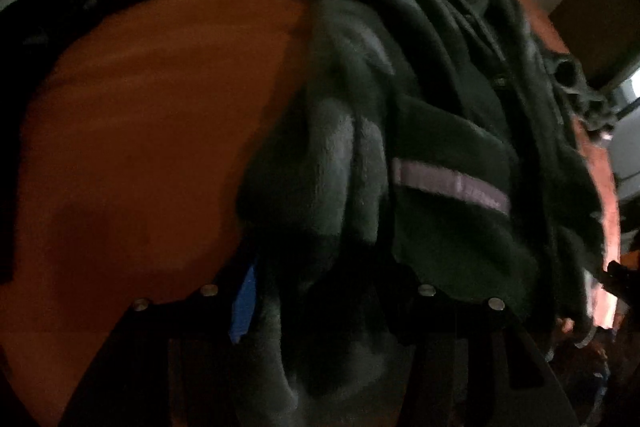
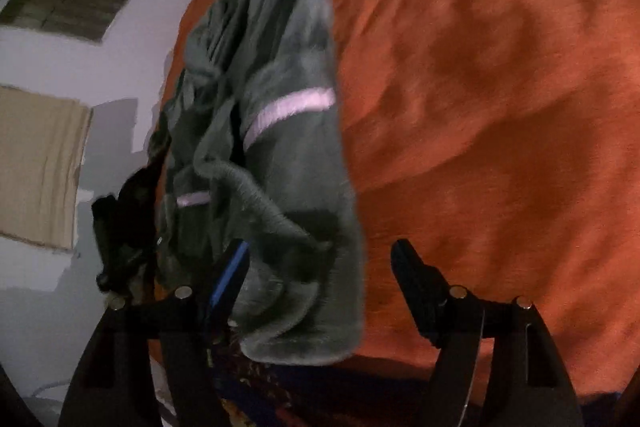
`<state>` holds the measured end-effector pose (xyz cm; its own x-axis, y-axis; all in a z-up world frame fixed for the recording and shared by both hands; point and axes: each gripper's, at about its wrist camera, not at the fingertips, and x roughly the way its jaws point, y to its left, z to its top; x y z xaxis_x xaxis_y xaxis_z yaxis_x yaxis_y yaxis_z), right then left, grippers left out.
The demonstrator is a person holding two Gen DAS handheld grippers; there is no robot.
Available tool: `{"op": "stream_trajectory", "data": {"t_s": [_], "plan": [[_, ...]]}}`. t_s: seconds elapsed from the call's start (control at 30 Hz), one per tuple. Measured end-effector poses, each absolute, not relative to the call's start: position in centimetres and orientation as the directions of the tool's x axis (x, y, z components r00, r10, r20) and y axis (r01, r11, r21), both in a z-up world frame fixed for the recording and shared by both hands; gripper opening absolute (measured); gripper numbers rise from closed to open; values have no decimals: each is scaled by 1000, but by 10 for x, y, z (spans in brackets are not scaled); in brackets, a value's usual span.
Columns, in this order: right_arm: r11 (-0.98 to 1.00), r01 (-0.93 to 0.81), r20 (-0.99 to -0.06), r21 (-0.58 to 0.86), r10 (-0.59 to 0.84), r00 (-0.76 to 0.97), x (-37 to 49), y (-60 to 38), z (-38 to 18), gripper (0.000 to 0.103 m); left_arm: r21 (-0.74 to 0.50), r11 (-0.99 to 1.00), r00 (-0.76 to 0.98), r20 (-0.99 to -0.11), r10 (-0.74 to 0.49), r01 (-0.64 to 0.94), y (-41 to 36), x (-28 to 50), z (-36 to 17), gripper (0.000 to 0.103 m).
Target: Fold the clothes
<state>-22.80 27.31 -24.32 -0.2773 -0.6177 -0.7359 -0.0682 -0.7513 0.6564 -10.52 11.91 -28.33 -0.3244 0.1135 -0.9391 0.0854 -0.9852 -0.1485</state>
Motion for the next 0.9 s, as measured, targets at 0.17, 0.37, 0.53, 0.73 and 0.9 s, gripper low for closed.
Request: {"op": "stream_trajectory", "data": {"t_s": [0.17,0.37,0.53,0.73,0.9], "plan": [[-792,2,-729,611,-564,-388,-230,242,-204,7,-211,-970,-365,-918,155,118,105,-101,-266,11],[-615,237,-526,752,-777,-346,-235,181,-141,7,-467,-839,-438,-839,323,278,27,-89,-243,11],[-606,354,-654,713,-756,21,-243,80,-179,16,-597,-670,-450,-793,411,440,-24,-83,-283,14],[-675,179,-638,716,-737,-223,-233,169,-173,49,-664,-610,-528,-735,426,432,-52,-50,-284,30],[-821,62,-769,568,-556,-314,-206,233,-189,68,-724,-587,-667,-642,378,363,-70,-3,-266,47]]}}
